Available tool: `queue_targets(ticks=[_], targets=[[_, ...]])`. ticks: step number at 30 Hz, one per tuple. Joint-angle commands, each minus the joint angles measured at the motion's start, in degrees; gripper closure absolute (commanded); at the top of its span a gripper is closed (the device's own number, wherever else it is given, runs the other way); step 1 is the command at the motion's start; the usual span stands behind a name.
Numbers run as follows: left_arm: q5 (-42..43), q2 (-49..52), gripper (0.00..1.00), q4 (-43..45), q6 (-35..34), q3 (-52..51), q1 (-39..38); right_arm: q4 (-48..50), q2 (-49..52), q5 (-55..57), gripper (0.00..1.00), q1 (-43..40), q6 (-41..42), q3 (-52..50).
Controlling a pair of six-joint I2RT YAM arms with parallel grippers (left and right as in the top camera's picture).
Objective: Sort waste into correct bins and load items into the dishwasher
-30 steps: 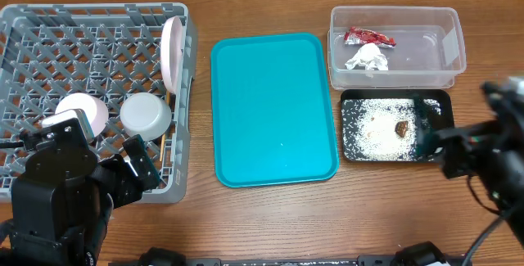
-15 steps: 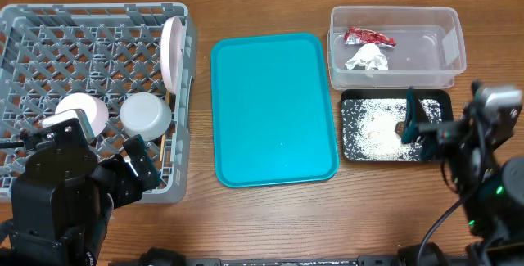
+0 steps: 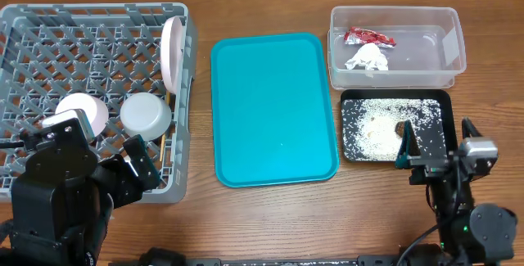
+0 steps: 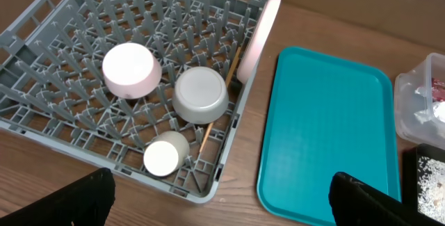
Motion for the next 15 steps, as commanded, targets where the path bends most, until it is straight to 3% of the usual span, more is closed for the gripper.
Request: queue_targets(ticks=[1, 11, 15], targets=[[0.2, 0.2, 0.00, 0.1, 0.0, 0.6, 0.4, 1.7, -4.1, -2.1, 0.00, -0.7, 0.2, -5.0], [0.2, 0.2, 0.00, 0.1, 0.0, 0.6, 0.4, 10.0, -12.0, -3.9, 0.00, -3.0, 0.2, -16.5], [0.2, 0.2, 0.00, 0.1, 0.0, 0.6, 0.4, 18.8, -12.0, -3.9, 0.00, -3.1, 0.2, -22.1]])
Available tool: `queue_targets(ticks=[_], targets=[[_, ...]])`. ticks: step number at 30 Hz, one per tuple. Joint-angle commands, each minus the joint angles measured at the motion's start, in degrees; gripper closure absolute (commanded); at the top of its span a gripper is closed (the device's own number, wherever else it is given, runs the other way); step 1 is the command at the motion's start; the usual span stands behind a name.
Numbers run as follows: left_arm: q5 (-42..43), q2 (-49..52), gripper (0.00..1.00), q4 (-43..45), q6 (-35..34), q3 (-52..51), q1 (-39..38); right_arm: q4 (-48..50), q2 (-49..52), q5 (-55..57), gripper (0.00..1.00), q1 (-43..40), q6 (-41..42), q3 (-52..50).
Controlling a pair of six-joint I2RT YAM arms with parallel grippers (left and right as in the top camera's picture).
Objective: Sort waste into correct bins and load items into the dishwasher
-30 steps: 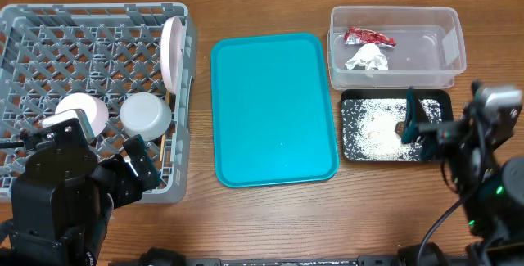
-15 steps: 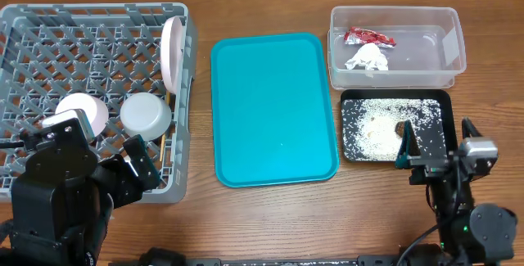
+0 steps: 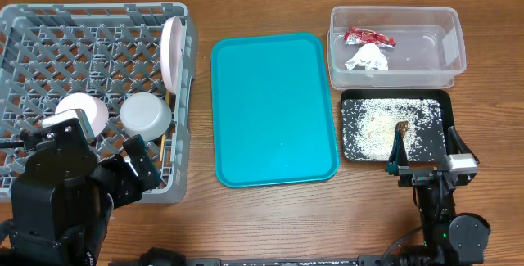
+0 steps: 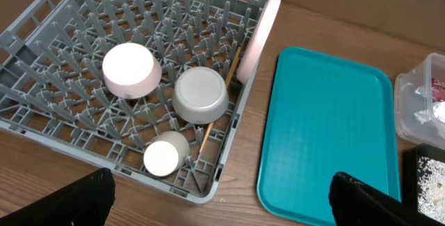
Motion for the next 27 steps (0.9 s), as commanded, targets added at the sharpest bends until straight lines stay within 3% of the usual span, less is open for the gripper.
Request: queue_targets(ticks=[1, 2, 9, 17, 27], targets=[[0.2, 0.2, 0.00, 0.1, 0.0, 0.6, 0.4, 6.0, -0.6, -0.5, 0.00, -0.2, 0.2, -4.9], [0.2, 0.2, 0.00, 0.1, 0.0, 0.6, 0.4, 9.6, -0.6, -0.5, 0.00, -0.1, 0.2, -7.1], [0.2, 0.2, 0.00, 0.1, 0.0, 0.6, 0.4, 8.7, -0.6, -0.3, 0.00, -0.1, 0.0, -7.4], [0.2, 0.2, 0.00, 0.1, 0.0, 0.6, 0.4, -1.2, -0.6, -0.3, 0.00, -0.1, 0.0, -7.4], [0.2, 0.2, 0.00, 0.1, 0.0, 0.6, 0.4, -1.9, -0.3, -0.3, 0.00, -0.1, 0.0, -7.3]])
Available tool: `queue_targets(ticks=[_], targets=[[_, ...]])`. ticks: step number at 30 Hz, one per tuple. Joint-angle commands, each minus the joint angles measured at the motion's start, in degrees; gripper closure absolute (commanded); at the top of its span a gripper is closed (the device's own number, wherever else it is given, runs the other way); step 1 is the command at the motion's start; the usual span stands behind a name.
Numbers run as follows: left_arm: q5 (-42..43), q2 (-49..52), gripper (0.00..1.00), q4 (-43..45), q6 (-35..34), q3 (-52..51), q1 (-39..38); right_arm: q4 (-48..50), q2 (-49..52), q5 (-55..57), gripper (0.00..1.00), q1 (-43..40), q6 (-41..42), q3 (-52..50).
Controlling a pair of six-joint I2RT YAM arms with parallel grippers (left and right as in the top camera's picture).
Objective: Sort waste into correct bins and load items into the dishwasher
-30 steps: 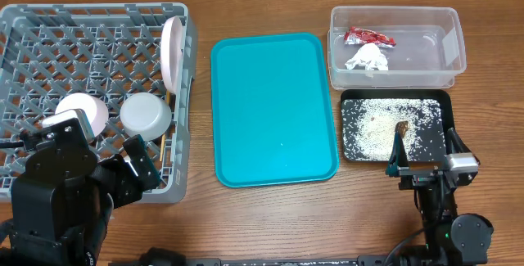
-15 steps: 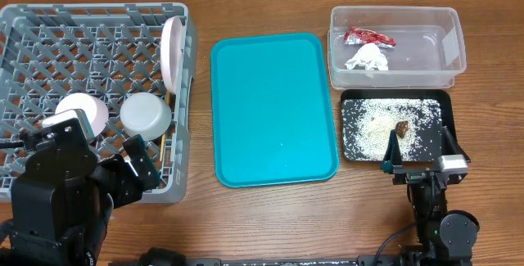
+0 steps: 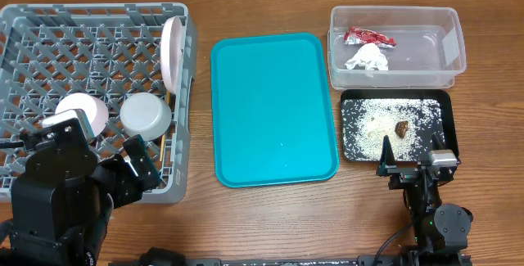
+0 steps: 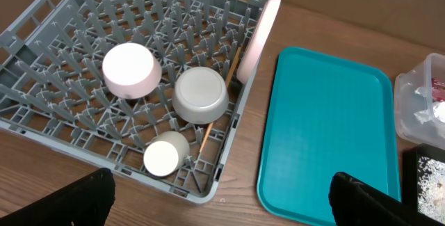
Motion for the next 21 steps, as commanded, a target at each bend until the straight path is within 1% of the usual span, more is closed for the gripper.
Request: queue_targets(ticks=[1, 9, 12, 13, 16, 18, 21], targets=[[0.2, 0.2, 0.00, 0.1, 0.0, 0.6, 0.4, 0.3, -0.2, -0.1, 0.00, -0.1, 0.0, -0.5], [0.2, 0.1, 0.00, 0.1, 0.0, 0.1, 0.4, 0.3, -0.2, -0.1, 0.00, -0.1, 0.0, -0.5], [-1.2, -0.7, 0.00, 0.9, 0.6, -1.4, 2.0, 0.3, -0.2, -0.1, 0.00, -0.1, 0.0, -0.5], [-1.7, -1.5, 0.00, 3.1, 0.5, -2.9, 3.3, 0.3, -0.2, -0.1, 0.00, -0.1, 0.0, -0.5], [-0.8, -5.4, 0.00, 15.5, 0.8, -11.0, 8.3, 0.3, -0.2, -0.1, 0.00, -0.1, 0.0, -0.5], [3.0, -9.0, 0.00, 25.0, 1.4, -18.0, 11.4, 0.3, -0.2, -0.1, 0.00, -0.1, -0.1, -0.5], [9.7, -15.0, 0.00, 37.8, 5.5, -29.3, 14.3, 0.3, -0.2, -0.1, 0.00, -0.1, -0.1, -0.5]])
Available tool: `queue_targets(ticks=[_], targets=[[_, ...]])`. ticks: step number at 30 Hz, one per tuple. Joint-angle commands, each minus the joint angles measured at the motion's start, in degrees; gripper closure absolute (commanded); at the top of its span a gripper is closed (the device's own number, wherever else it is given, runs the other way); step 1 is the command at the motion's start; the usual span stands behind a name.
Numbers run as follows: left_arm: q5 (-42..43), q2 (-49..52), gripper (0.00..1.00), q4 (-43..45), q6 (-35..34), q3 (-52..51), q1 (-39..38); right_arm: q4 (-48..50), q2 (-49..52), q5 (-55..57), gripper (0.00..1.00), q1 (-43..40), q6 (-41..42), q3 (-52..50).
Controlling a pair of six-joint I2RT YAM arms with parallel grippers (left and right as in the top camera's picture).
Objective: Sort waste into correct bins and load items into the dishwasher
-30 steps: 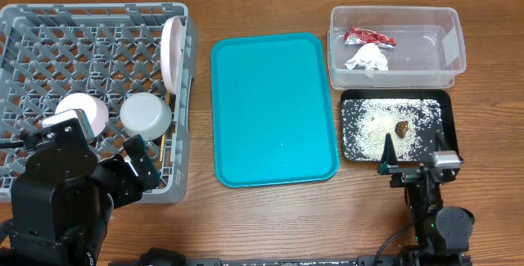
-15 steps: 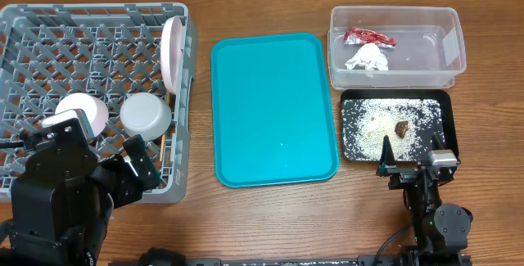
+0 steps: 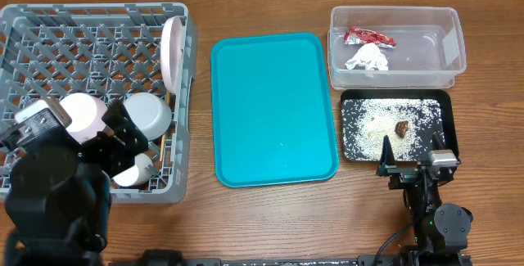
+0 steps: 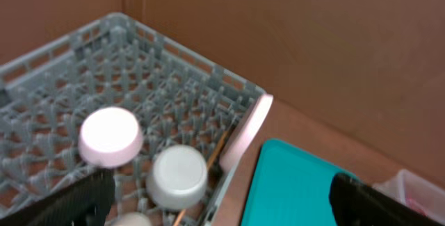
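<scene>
The grey dish rack (image 3: pixel 49 37) on the left holds a pink bowl (image 3: pixel 82 110), a grey bowl (image 3: pixel 149 114), a small cup (image 3: pixel 136 170), an upright pink plate (image 3: pixel 172 49) and a wooden stick (image 4: pixel 215 153). My left gripper (image 3: pixel 124 139) hangs open over the rack's front right part, nothing between its fingers (image 4: pixel 69 202). The left wrist view is blurred and shows the rack (image 4: pixel 139 80), both bowls and the plate (image 4: pixel 247 132). My right gripper (image 3: pixel 409 164) stands open at the front edge of the black tray (image 3: pixel 446 106), which holds white crumbs and a brown scrap (image 3: pixel 403 127).
A teal tray (image 3: pixel 274 106) lies bare in the middle. At the back right stands a clear bin (image 3: pixel 454 49) with a red wrapper (image 3: pixel 368 35) and crumpled white paper (image 3: pixel 366 57). Brown cardboard walls rise behind the table.
My left arm has shifted, its gripper now over the rack by the bowls, and its camera looks higher toward the back wall. The small cup now shows from overhead. The right arm has not moved.
My right gripper stood open at the black tray's front right corner, then was further left and nearer, then at the tray's front edge, where it stays. The left arm held still by the rack's front until it moved just now.
</scene>
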Motion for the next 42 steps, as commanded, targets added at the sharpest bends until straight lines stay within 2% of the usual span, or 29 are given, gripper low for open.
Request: queue_targets(ticks=[1, 9, 17, 24, 28, 32, 42], targets=[[8.5, -7.0, 0.00, 9.6, 5.7, -12.0, 2.7, 0.3, -0.2, -0.1, 0.00, 0.0, 0.0, -0.5], [13.5, -21.8, 0.00, 35.4, 11.4, -38.9, 3.0, 0.3, -0.2, -0.1, 0.00, 0.0, 0.0, -0.5], [13.9, -34.4, 0.00, 48.4, 11.7, -58.7, 3.0, 0.3, -0.2, -0.1, 0.00, 0.0, 0.0, -0.5], [13.8, -43.9, 0.00, 50.4, 11.7, -66.5, 3.0, 0.3, -0.2, -0.1, 0.00, 0.0, 0.0, -0.5], [13.9, -43.7, 0.00, 54.2, 11.9, -70.8, 3.0, 0.3, -0.2, -0.1, 0.00, 0.0, 0.0, -0.5], [14.1, -43.7, 0.00, 61.7, 10.6, -78.0, 3.0, 0.3, -0.2, -0.1, 0.00, 0.0, 0.0, -0.5], [14.0, -43.6, 0.00, 52.7, 9.5, -77.7, 3.0, 0.3, -0.2, -0.1, 0.00, 0.0, 0.0, -0.5]])
